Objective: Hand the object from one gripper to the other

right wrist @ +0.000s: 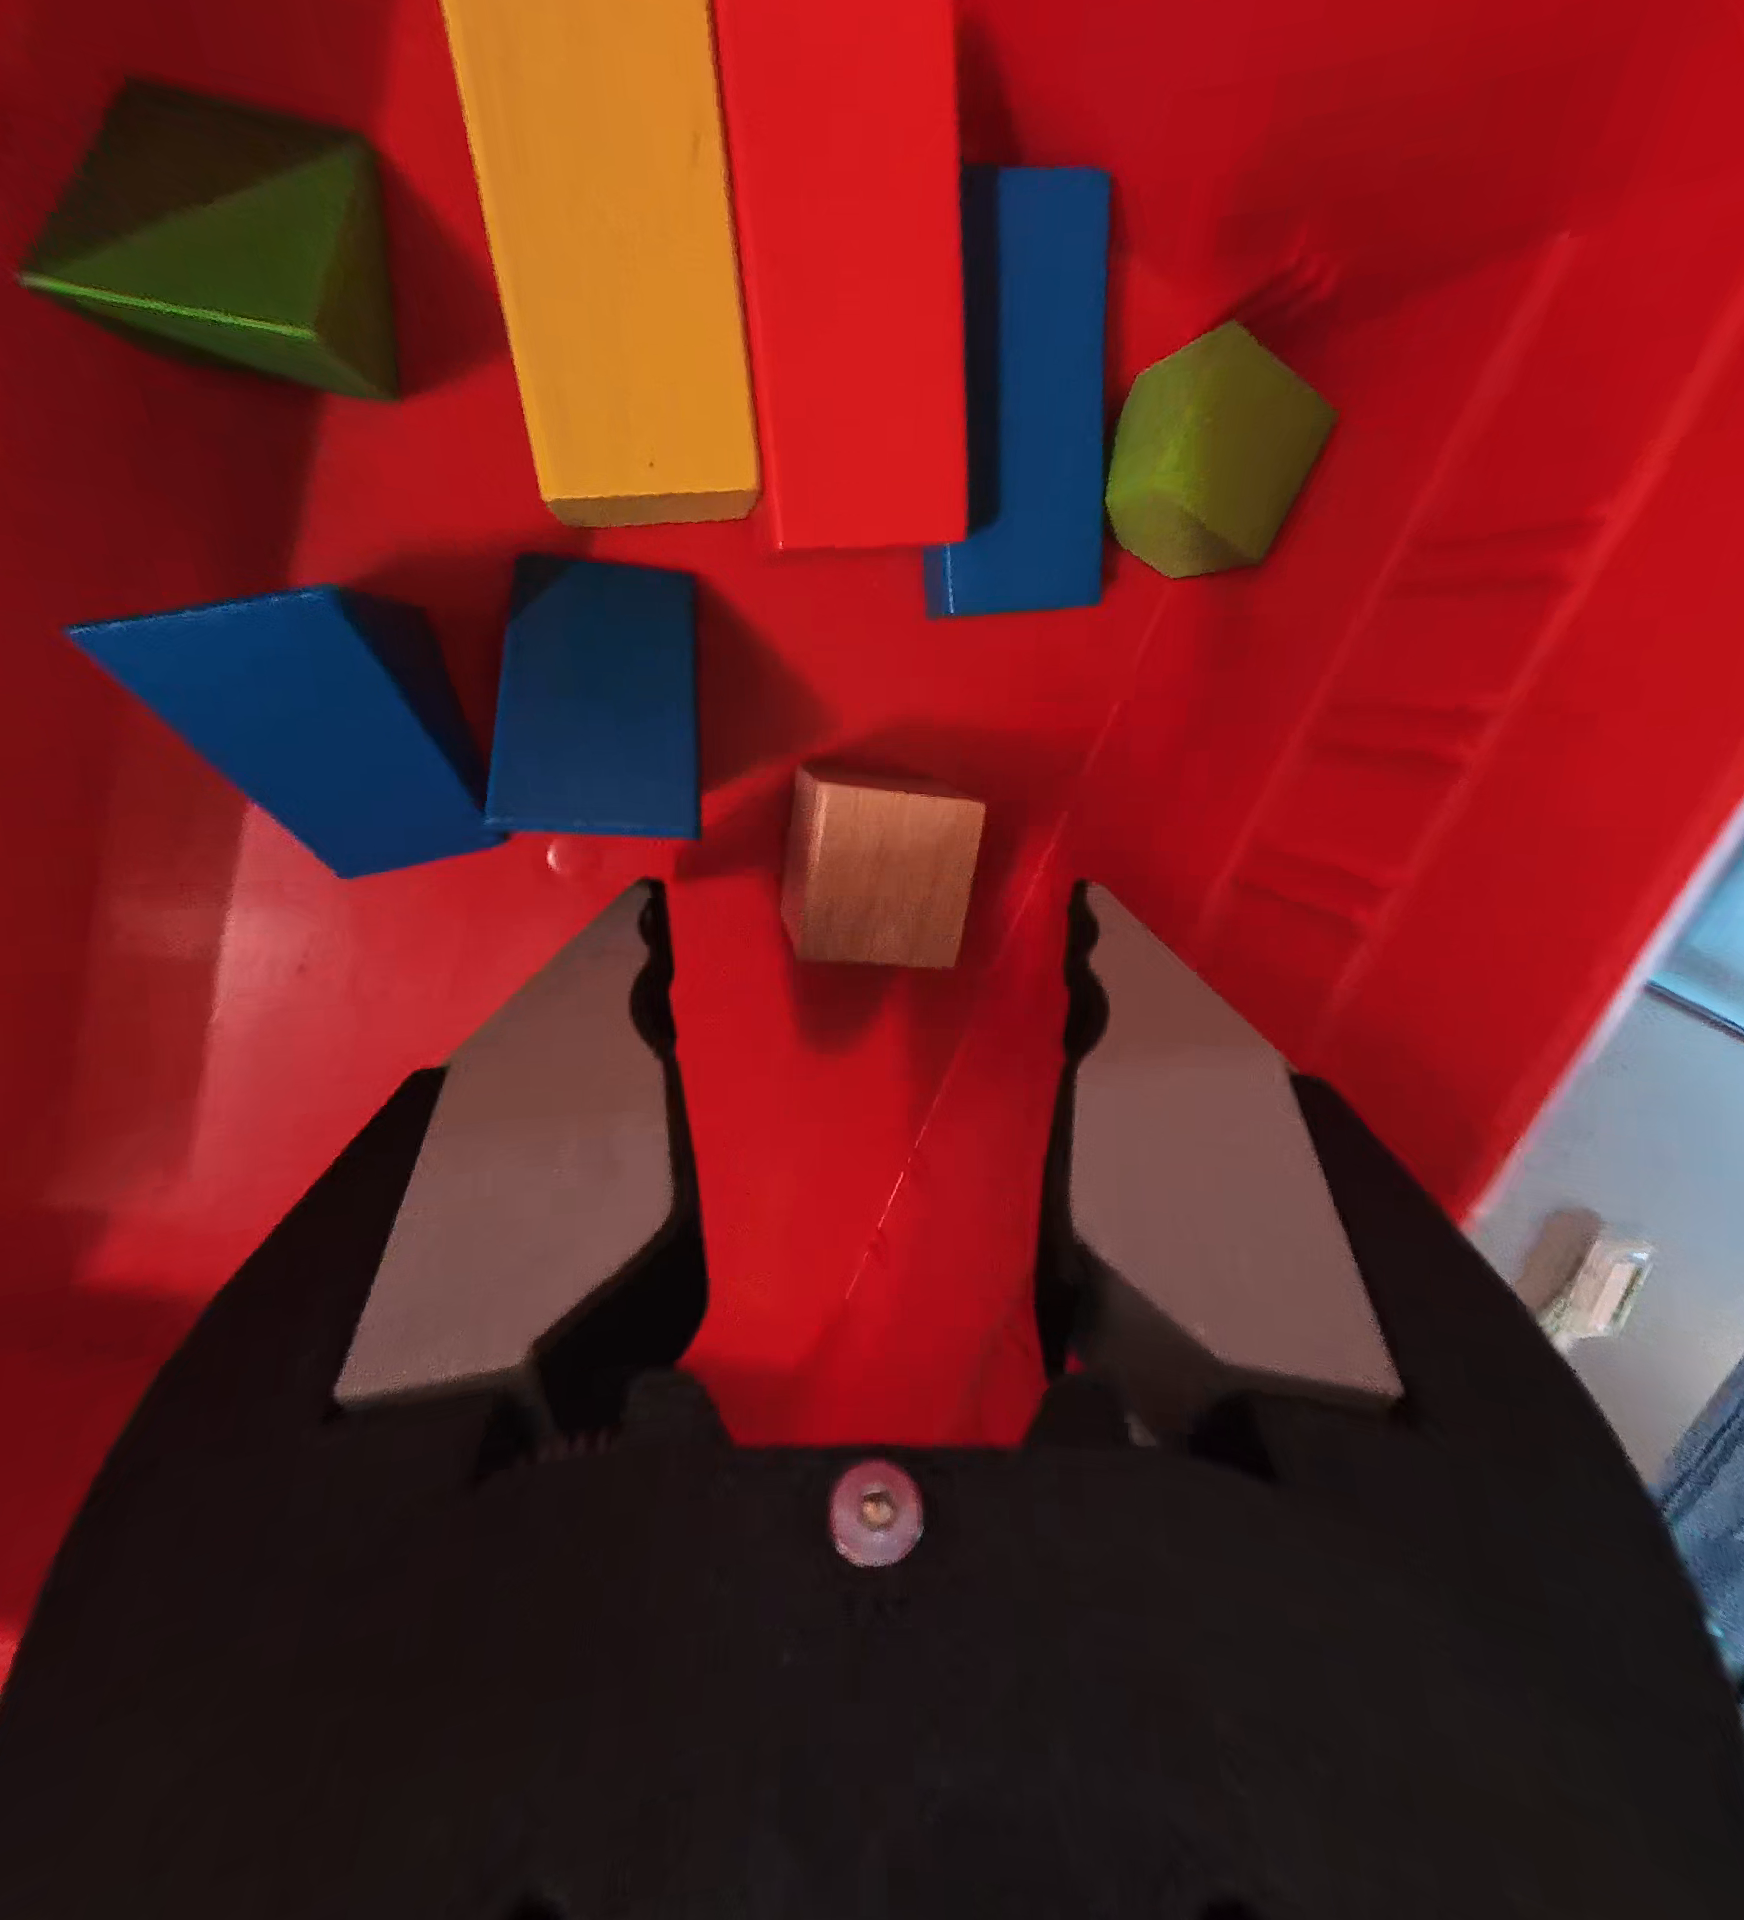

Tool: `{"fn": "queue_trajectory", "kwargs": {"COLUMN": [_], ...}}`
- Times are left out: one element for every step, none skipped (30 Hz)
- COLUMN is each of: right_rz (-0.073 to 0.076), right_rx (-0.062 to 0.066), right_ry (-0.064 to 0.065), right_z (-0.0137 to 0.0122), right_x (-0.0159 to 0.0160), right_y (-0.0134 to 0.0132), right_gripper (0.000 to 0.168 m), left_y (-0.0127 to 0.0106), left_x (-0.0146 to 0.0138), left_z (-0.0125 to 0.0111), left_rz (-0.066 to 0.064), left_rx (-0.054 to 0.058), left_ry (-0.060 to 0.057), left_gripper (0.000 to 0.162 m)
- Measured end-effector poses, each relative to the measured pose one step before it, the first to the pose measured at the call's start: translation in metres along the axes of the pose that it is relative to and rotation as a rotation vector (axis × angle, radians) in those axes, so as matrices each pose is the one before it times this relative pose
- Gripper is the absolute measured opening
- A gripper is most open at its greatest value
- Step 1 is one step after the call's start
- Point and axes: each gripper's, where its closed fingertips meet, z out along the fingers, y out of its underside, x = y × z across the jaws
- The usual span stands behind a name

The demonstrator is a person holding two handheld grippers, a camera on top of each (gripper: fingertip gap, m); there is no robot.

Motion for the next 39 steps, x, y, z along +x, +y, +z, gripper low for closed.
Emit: {"fn": "queue_trajectory", "kwargs": {"right_rz": [0.0019,-0.0011,-0.0025,-0.0023,-0.0024,-0.002,-0.0053,-0.0123,-0.0215,-0.0275,-0.0299,-0.0287,-0.0267,-0.028,-0.0305,-0.0302,-0.0211,-0.011,0.0,0.0122,0.0165,0.0102,0.0006,-0.0039,-0.0042,-0.0026,-0.0016,-0.0015,-0.003,-0.0051,-0.0046,-0.0022,-0.0001,0.0021,0.0043,0.0055,0.0043,0.0032,0.0039], "right_rx": [0.0265,0.033,0.0462,0.0672,0.085,0.09,0.0914,0.0946,0.0959,0.0878,0.0761,0.0641,0.0515,0.0324,-0.0007,-0.012,-0.0059,-0.0007,0.0099,0.0139,0.0057,-0.0037,-0.0016,0.0045,0.0046,-0.0016,-0.0071,-0.0063,-0.0017,0.0005,0.0005,0.0031,0.0065,0.0059,0.0038,0.0048,0.0065,0.0055,0.0032], "right_ry": [0.0054,0.0066,0.005,-0.0029,-0.0213,-0.0367,-0.0469,-0.0702,-0.0997,-0.1065,-0.0994,-0.0829,-0.0563,-0.0241,-0.0037,0.0135,0.0295,0.0257,0.005,-0.0124,-0.0175,-0.0119,0.0001,0.0093,0.006,-0.0035,-0.0085,-0.0049,0.0024,0.006,0.006,0.0054,0.0052,0.0042,0.0043,0.0057,0.0039,0.0012,0.0009], "right_z": [-0.00641,-0.00889,-0.01164,-0.01475,-0.01706,-0.01827,-0.01821,-0.01779,-0.01669,-0.01404,-0.01093,-0.00787,-0.00532,-0.00303,-0.00172,-0.00157,-0.00178,-0.00169,-0.00146,-0.00095,-0.00021,0.00014,-0.00014,-0.00028,-0.00014,-0.0002,-0.00048,-0.00127,-0.002,-0.00275,-0.00328,-0.00332,-0.00334,-0.00302,-0.00262,-0.00212,-0.00178,-0.00124,-0.0007], "right_x": [0.00002,-0.00061,-0.00224,-0.00503,-0.00977,-0.01388,-0.01744,-0.02309,-0.02951,-0.03176,-0.03042,-0.02648,-0.02006,-0.01197,-0.00615,-0.0016,0.00241,0.00299,0.00076,-0.00107,-0.00123,-0.00063,0.00043,0.00109,0.00017,-0.00124,-0.00216,-0.00177,-0.00079,-0.00025,0.00002,0.00043,0.00086,0.0013,0.00189,0.00235,0.00219,0.00181,0.00167], "right_y": [-0.00037,-0.0007,-0.00205,-0.00411,-0.00617,-0.00709,-0.0079,-0.00897,-0.00978,-0.00935,-0.00784,-0.0061,-0.00502,-0.00464,-0.00313,-0.00061,0.00079,0.00128,0.00108,0.0005,-0.00006,-0.00002,0.00014,-0.00051,-0.00038,0.00043,0.00136,0.00139,0.00079,0.00056,0.00069,0.00013,-0.0003,-0.00034,-0.00014,-0.00035,-0.0007,-0.00051,-0.00028], "right_gripper": [0.069,0.064,0.064,0.064,0.063,0.063,0.062,0.062,0.062,0.061,0.06,0.059,0.057,0.051,0.049,0.051,0.05,0.05,0.049,0.048,0.047,0.047,0.047,0.047,0.047,0.047,0.047,0.048,0.048,0.048,0.048,0.048,0.048,0.048,0.048,0.048,0.048,0.047,0.048], "left_y": [0.00259,0.00229,0.0021,0.00188,0.00169,0.00202,0.00242,0.00254,0.00283,0.00414,0.00596,0.00666,0.00552,0.00369,0.00145,0.00043,0.00155,0.00363,0.00352,0.00082,-0.00216,-0.00444,-0.00517,-0.00442,-0.00381,-0.00308,-0.00141,-0.00034,-0.00085,-0.00122,-0.00058,0.00016,0.00049,0.00085,0.00045,0.00061,0.00072,-0.00015,-0.00106], "left_x": [-0.00653,-0.00735,-0.009,-0.01081,-0.01251,-0.01318,-0.01172,-0.00912,-0.00662,-0.00558,-0.00686,-0.00973,-0.00959,-0.00681,-0.00473,-0.0062,-0.0088,-0.01111,-0.01082,-0.00911,-0.008,-0.00779,-0.00528,-0.00191,-0.00154,-0.00311,-0.00475,-0.00682,-0.00658,-0.00384,-0.00185,-0.00076,-0.00056,0.00055,0.0018,0.00118,0.00098,-0.00068,-0.00303], "left_z": [-0.00132,-0.00192,-0.0026,-0.00329,-0.00385,-0.00372,-0.00335,-0.00259,-0.00128,0.00015,0.00132,0.00229,0.00334,0.00445,0.00569,0.00731,0.00916,0.01069,0.01125,0.01117,0.01099,0.0111,0.01149,0.01195,0.01216,0.01247,0.01275,0.01212,0.01149,0.01049,0.00975,0.00896,0.00813,0.00721,0.00592,0.00509,0.00427,0.00295,0.00107], "left_rz": [-0.0366,-0.0374,-0.0345,-0.0297,-0.0285,-0.0316,-0.0322,-0.0289,-0.0251,-0.0222,-0.0189,-0.0164,-0.0193,-0.024,-0.0263,-0.025,-0.0154,-0.0111,-0.0145,-0.0182,-0.0175,-0.0227,-0.0291,-0.0272,-0.0228,-0.0165,-0.0103,-0.0123,-0.0213,-0.0227,-0.0189,-0.0138,-0.0082,-0.0013,0.0021,0.0025,0.0028,0.0128,0.0214], "left_rx": [0.0053,0.0054,0.0056,0.0074,0.0089,0.008,0.0059,0.0052,0.0043,-0.0031,-0.016,-0.0214,-0.0163,-0.0076,0.0018,0.0055,-0.0094,-0.0318,-0.0429,-0.038,-0.0271,-0.0188,-0.0173,-0.0211,-0.0232,-0.024,-0.0289,-0.0315,-0.0255,-0.0191,-0.0187,-0.0199,-0.0196,-0.0182,-0.014,-0.0112,-0.0066,0.0031,0.0097], "left_ry": [0.0008,0.0009,-0.0081,-0.0183,-0.0262,-0.0275,-0.0179,-0.0039,0.0072,0.0102,-0.0008,-0.0199,-0.0197,-0.0015,0.0125,0.0072,-0.0035,-0.0142,-0.0123,-0.0034,0.0004,-0.0028,0.0065,0.0195,0.0159,0.0031,-0.01,-0.0222,-0.0222,-0.009,-0.001,0.0013,-0.0023,-0.0003,0.0027,-0.0034,-0.0068,-0.0186,-0.0336], "left_gripper": [0.042,0.042,0.042,0.042,0.042,0.043,0.043,0.043,0.043,0.045,0.048,0.051,0.052,0.052,0.052,0.052,0.052,0.052,0.053,0.055,0.056,0.055,0.055,0.054,0.053,0.053,0.052,0.049,0.049,0.049,0.049,0.049,0.049,0.048,0.046,0.045,0.043,0.041,0.036]}}
